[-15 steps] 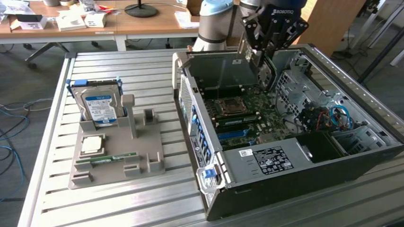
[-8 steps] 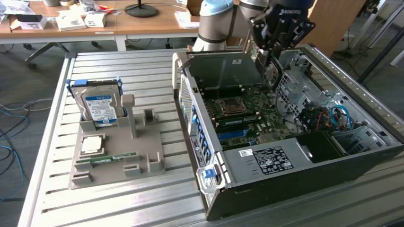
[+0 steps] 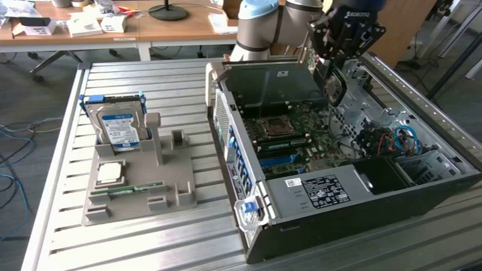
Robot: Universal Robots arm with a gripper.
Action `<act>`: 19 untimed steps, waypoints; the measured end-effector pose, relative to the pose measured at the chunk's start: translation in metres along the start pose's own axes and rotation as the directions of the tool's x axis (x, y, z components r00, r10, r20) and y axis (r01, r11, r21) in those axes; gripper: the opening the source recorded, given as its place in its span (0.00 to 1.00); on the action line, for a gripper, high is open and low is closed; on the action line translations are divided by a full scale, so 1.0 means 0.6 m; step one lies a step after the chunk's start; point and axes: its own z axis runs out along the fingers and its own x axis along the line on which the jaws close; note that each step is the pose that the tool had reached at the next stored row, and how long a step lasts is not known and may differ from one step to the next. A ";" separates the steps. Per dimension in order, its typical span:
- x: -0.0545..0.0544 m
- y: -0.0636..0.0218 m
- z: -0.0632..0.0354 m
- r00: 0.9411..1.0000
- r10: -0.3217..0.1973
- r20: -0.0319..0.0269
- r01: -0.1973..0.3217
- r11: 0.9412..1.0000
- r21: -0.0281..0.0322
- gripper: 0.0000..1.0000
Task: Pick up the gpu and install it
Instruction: 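Pick up the gpu and move the gpu toward the slot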
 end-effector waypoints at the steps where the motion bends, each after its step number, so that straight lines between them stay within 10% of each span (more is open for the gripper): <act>1: -0.004 0.000 0.000 1.000 0.000 0.000 0.000 1.000 0.000 0.26; 19: -0.047 0.003 0.001 1.000 -0.002 0.000 0.002 1.000 0.000 0.26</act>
